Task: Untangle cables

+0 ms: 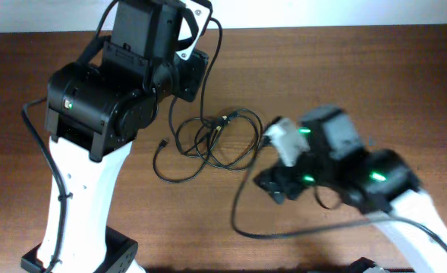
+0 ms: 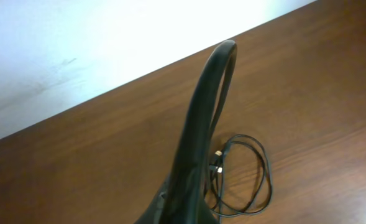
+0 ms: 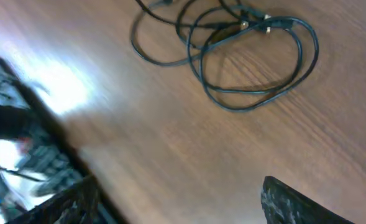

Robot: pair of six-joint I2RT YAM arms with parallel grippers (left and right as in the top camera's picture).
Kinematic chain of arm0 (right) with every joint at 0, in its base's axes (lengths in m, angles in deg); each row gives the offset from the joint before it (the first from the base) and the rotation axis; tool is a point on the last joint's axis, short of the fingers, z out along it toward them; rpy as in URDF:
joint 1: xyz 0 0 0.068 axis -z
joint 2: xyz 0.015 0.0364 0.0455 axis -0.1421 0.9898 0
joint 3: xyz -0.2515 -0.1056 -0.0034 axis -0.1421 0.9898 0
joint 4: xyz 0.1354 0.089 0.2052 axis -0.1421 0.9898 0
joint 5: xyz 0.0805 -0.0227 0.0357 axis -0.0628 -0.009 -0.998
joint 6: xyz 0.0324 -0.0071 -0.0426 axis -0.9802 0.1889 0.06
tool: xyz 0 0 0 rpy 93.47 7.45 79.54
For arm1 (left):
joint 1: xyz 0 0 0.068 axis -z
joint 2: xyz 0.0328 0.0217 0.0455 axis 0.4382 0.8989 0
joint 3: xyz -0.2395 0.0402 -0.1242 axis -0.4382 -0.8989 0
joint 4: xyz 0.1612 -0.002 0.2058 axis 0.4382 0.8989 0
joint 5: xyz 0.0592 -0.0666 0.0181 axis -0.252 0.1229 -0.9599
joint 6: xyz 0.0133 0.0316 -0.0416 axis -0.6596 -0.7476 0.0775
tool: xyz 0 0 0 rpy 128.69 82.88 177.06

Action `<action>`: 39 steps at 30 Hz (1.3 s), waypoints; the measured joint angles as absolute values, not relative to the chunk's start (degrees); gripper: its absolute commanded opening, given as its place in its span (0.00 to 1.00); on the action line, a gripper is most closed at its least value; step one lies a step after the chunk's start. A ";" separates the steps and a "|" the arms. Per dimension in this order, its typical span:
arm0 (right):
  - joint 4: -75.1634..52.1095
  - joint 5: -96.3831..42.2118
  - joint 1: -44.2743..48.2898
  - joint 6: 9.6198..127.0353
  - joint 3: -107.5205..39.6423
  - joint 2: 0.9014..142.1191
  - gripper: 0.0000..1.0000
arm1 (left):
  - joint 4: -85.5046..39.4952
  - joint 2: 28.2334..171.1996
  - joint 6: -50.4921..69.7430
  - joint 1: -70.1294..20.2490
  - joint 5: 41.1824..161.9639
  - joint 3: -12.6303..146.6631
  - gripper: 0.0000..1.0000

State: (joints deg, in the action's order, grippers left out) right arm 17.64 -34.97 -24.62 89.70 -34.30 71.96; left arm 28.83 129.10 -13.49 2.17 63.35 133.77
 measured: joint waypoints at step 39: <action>-6.10 -26.62 -29.54 103.91 -34.23 114.49 0.79 | 30.99 126.68 -13.47 2.17 60.15 133.83 0.00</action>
